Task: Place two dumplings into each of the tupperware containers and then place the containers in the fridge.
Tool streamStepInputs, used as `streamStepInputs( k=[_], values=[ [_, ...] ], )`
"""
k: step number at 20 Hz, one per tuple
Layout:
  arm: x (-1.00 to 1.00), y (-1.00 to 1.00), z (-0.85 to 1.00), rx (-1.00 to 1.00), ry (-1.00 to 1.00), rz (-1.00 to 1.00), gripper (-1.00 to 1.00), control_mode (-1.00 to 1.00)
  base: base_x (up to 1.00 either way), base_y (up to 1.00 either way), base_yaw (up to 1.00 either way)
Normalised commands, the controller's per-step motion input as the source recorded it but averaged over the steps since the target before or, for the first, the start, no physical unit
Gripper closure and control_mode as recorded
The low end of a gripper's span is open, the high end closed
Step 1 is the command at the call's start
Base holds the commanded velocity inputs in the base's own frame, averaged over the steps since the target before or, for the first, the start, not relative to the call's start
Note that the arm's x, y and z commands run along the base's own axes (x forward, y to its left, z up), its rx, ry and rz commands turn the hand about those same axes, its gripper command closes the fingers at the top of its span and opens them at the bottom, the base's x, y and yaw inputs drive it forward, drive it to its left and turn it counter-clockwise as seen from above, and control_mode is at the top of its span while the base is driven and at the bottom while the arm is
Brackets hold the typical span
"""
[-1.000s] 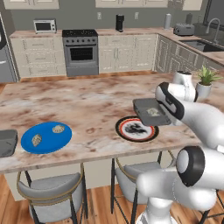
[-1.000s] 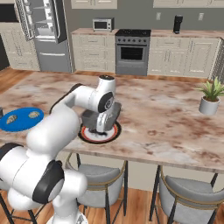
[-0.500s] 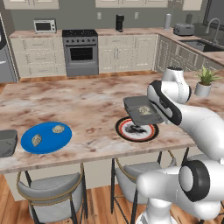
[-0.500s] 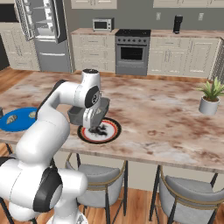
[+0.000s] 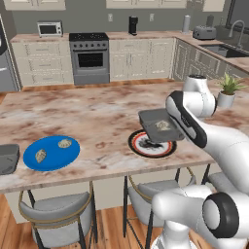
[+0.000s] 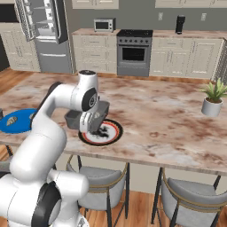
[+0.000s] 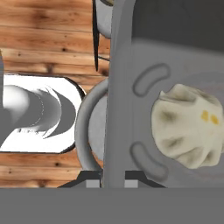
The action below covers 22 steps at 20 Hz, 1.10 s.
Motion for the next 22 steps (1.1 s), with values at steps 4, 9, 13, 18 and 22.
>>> streamStepInputs(
  k=[4,9,13,18,22],
  values=[
    [0.00,-0.01,0.00,0.00,0.00,-0.04,1.00,-1.00,0.00,0.00,0.00],
    [-0.02,-0.42,0.00,0.01,0.00,0.00,1.00,-1.00,0.00,0.00,0.00],
    [-0.43,-0.17,0.00,0.00,-0.01,0.00,1.00,-1.00,0.00,0.00,0.00],
    [-0.32,0.04,0.00,0.00,0.00,0.00,1.00,-1.00,0.00,0.00,0.00],
    [-0.08,0.00,0.00,0.00,0.00,0.00,1.00,1.00,-0.38,0.01,0.00]
  ],
)
